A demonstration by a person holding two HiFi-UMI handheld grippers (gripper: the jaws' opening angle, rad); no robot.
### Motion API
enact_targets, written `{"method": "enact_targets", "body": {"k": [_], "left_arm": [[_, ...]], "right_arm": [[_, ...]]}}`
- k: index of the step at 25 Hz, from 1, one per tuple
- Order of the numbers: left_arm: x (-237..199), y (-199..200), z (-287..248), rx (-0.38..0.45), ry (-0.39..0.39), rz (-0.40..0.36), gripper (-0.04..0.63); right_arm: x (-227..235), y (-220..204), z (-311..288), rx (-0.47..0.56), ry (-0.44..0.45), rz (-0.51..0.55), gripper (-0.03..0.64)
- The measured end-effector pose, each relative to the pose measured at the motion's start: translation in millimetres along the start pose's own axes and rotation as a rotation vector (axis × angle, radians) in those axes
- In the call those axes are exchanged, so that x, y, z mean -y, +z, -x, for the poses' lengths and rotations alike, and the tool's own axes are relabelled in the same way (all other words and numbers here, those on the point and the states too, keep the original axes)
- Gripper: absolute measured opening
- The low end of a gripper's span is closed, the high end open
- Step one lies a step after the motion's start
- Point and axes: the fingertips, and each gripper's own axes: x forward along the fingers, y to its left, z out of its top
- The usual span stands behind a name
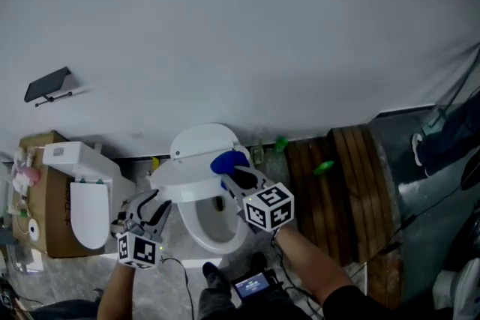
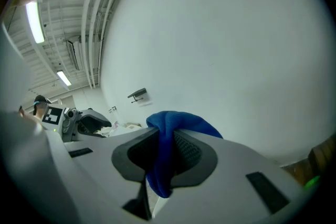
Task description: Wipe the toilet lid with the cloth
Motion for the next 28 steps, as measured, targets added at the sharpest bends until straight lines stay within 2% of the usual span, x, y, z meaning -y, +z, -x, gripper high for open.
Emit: {"method": "enact_targets", "body": {"k": [7,15,22,26,28], "left_arm": [[-19,5,-3,-0.01,0.093,0.04,0.164],[-20,6,-5,-0.044,0.117,0.013,0.158],[-1,-16,-12,-0.129,0.053,-0.093,0.144],[-5,-17,-22,-0.11,0.059,-0.132,0.135],[-12,-13,-25,-0.083,0.077,-0.12,0.118]], "right_arm": [[7,20,-11,0.066,-0.05,0.011,0.067],[15,36,-25,0.078,-0.09,0.037,0.067],[15,33,-23,0.108,-0.141,0.047,0.067],[15,36,-26,0.12,-0.151,0.036,0.067],[17,41,-30,0.123,-0.156,0.034,0.067]]}}
